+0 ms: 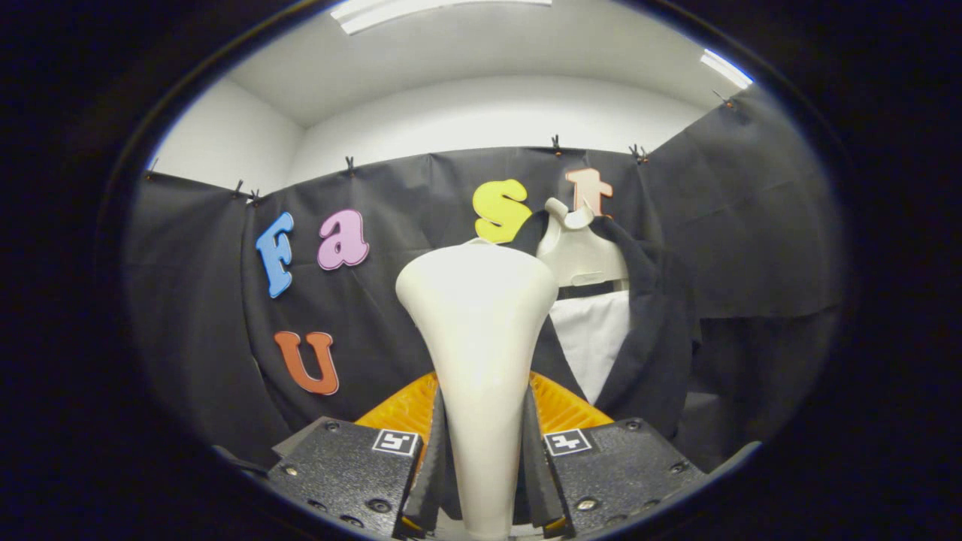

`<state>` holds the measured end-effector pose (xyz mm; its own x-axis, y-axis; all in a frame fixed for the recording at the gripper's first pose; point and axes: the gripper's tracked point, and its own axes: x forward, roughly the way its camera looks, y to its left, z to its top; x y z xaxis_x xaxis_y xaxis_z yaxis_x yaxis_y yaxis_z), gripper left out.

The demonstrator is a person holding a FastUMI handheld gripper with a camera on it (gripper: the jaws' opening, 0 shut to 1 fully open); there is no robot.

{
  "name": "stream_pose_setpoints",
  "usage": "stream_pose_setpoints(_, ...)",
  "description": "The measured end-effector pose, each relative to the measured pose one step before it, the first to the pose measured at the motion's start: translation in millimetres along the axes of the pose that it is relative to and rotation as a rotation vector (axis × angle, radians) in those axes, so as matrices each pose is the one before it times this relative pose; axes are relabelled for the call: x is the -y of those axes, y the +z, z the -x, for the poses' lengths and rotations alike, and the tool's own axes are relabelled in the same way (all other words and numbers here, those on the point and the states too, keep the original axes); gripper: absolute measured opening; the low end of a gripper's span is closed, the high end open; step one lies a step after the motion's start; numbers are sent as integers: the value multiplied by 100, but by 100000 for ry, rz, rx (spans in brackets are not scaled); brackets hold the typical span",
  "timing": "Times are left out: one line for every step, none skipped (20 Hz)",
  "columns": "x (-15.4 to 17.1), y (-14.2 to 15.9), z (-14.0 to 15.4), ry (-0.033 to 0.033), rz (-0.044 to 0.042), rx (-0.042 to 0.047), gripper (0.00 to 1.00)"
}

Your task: Iron the clothes twice with a garment steamer, once on the left side and once on the right side.

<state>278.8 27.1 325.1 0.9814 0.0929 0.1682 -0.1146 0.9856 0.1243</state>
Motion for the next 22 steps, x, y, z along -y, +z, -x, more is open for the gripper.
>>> stream_pose_setpoints(108, 207, -1064, -1061, 1207, -735, 47)
stream_pose_setpoints(196, 169, -991, -1046, 902, -911, 47)
stream_pose_setpoints(71, 73, -814, -850, 879, -779, 47)
stream_pose_setpoints(56, -80, -728, -862, 1161, -1095, 47)
stream_pose_setpoints(-29, -89, -728, -866, 1198, -574, 47)
stream_pose_setpoints(160, -172, -590, -1324, 1983, -549, 47)
stream_pose_setpoints(191, -346, -467, -1370, 2174, -383, 47)
stream_pose_setpoints(120, -234, -457, -1223, 2007, -616, 47)
stream_pose_setpoints(101, -333, -287, -1119, 1575, -812, 47)
stream_pose_setpoints(273, -267, -263, -1593, 1473, -535, 47)
stream_pose_setpoints(291, -343, -253, -1609, 1608, -431, 47)
stream_pose_setpoints(156, -319, -191, -810, 1299, -520, 47)
stream_pose_setpoints(139, -209, -127, -405, 811, -489, 47)
stream_pose_setpoints(74, -228, -76, -308, 580, -650, 47)
stream_pose_setpoints(94, -283, -176, -202, 226, -440, 47)
stream_pose_setpoints(158, -390, -69, -377, 496, -723, 47)
stream_pose_setpoints(333, -354, -65, -338, 298, -926, 47)
stream_pose_setpoints(274, -455, -59, -97, -113, -1018, 47)
stream_pose_setpoints(289, -577, -6, 71, -435, -1316, 47)
stream_pose_setpoints(186, -501, -16, 162, -805, -1314, 47)
stream_pose_setpoints(247, -463, -128, -162, 70, -649, 47)
stream_pose_setpoints(318, -424, -76, -612, 625, -497, 47)
